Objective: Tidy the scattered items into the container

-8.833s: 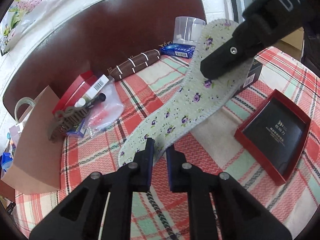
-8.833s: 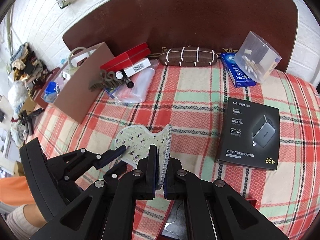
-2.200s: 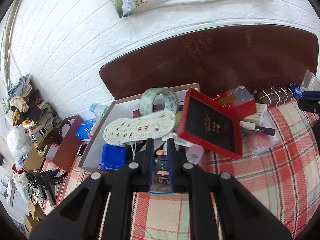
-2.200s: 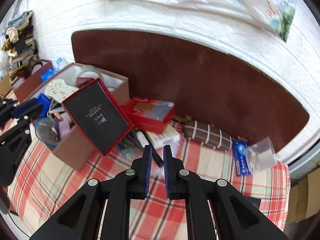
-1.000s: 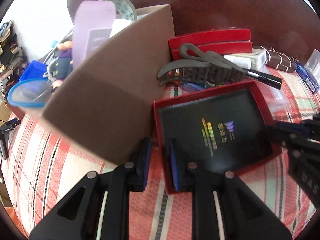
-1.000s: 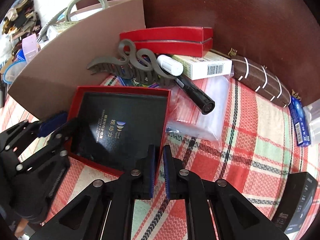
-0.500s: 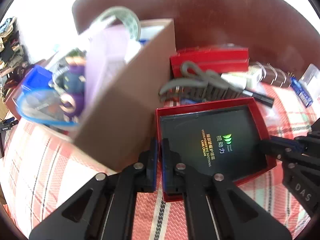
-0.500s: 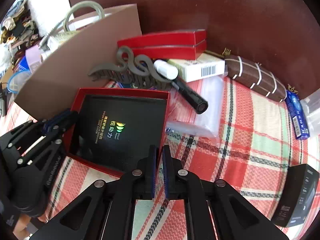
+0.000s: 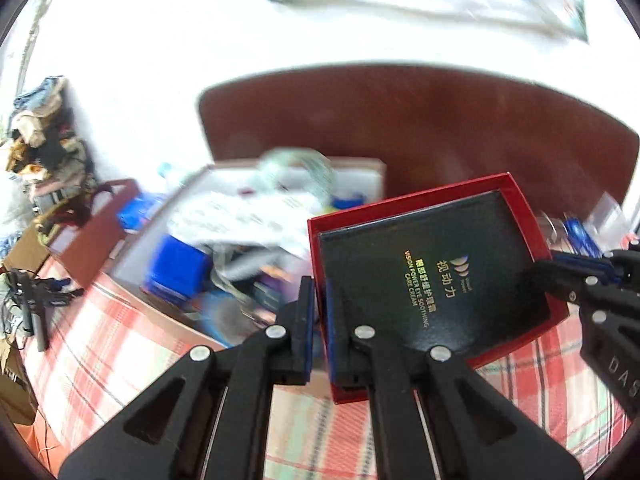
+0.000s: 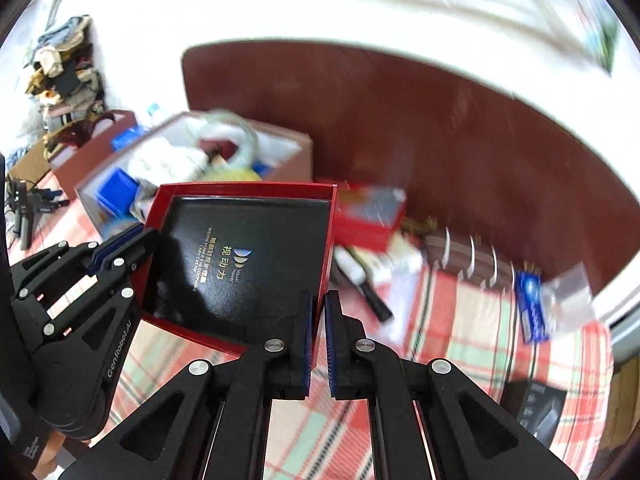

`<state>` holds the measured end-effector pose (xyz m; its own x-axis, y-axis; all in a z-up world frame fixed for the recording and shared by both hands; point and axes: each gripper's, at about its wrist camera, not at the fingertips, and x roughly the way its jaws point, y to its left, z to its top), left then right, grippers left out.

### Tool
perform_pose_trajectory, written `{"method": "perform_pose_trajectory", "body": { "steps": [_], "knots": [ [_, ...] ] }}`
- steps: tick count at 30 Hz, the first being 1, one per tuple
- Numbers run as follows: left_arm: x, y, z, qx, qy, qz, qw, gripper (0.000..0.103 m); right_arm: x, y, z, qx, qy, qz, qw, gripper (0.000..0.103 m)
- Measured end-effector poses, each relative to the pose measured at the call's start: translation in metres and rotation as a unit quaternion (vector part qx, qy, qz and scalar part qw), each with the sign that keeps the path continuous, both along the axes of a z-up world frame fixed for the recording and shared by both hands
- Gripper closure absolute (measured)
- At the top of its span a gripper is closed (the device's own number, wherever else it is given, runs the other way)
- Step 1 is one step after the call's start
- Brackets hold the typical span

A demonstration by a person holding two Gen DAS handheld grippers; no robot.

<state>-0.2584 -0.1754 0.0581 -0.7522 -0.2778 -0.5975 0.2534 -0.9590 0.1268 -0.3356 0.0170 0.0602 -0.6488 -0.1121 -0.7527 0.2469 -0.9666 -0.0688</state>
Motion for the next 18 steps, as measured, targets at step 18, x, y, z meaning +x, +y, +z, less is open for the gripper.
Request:
{"method": "perform_pose_trajectory", "body": {
  "steps": [18],
  "knots": [
    [-0.069,-0.186,0.002,-0.093,-0.014,0.14,0.9857,0.096,-0.12,-0.195,-0.004,0.025,0.035,0.081,0.996,0.097]
  ]
}}
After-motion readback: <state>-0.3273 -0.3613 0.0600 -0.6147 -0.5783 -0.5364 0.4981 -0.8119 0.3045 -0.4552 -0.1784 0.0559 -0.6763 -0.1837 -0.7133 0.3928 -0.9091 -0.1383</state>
